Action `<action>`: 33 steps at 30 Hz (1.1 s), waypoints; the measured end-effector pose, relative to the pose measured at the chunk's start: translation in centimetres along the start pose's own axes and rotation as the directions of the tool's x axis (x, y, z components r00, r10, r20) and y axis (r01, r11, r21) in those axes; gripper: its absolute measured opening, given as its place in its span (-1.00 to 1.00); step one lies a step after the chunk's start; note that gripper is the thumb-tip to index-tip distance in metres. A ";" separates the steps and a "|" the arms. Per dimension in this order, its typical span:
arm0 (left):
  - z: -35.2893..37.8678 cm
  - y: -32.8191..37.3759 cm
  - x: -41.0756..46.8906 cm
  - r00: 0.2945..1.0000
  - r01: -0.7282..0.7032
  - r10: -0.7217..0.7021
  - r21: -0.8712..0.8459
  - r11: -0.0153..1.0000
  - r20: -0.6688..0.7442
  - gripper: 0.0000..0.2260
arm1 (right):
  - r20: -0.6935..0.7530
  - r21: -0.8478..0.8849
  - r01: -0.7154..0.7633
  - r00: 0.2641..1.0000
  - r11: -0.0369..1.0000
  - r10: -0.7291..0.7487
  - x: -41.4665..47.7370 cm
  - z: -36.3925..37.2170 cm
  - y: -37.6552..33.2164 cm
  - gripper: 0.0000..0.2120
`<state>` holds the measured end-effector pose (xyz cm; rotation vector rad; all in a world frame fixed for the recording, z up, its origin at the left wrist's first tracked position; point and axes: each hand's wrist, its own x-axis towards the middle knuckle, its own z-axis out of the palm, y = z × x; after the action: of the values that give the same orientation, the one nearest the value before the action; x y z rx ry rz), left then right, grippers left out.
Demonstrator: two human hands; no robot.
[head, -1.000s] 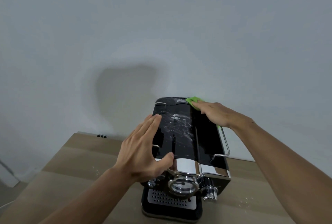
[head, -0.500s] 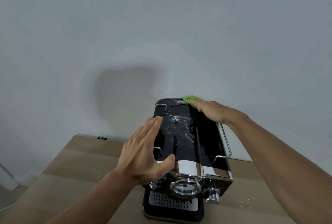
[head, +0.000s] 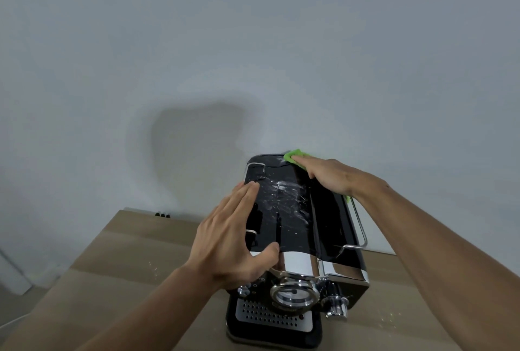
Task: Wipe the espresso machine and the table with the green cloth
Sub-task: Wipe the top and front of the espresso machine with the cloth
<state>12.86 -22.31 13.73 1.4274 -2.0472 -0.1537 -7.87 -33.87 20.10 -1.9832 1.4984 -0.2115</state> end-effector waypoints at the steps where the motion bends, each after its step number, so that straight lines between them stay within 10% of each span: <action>1: 0.0 0.0 0.0 1.000 0.000 0.000 -0.003 1.000 -0.003 -0.12 | 0.005 -0.005 0.004 1.000 1.000 -0.004 0.2 -0.2 -0.4 -0.61; 33: -0.3 0.0 0.1 1.000 -0.015 0.015 -0.012 1.000 0.003 -0.12 | 0.011 -0.210 0.022 1.000 0.977 -0.021 2.0 1.2 -3.4 -0.54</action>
<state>12.99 -22.28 14.00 1.4047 -2.0561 -0.1617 -3.87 -34.69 20.61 -2.1634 1.5489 -0.0547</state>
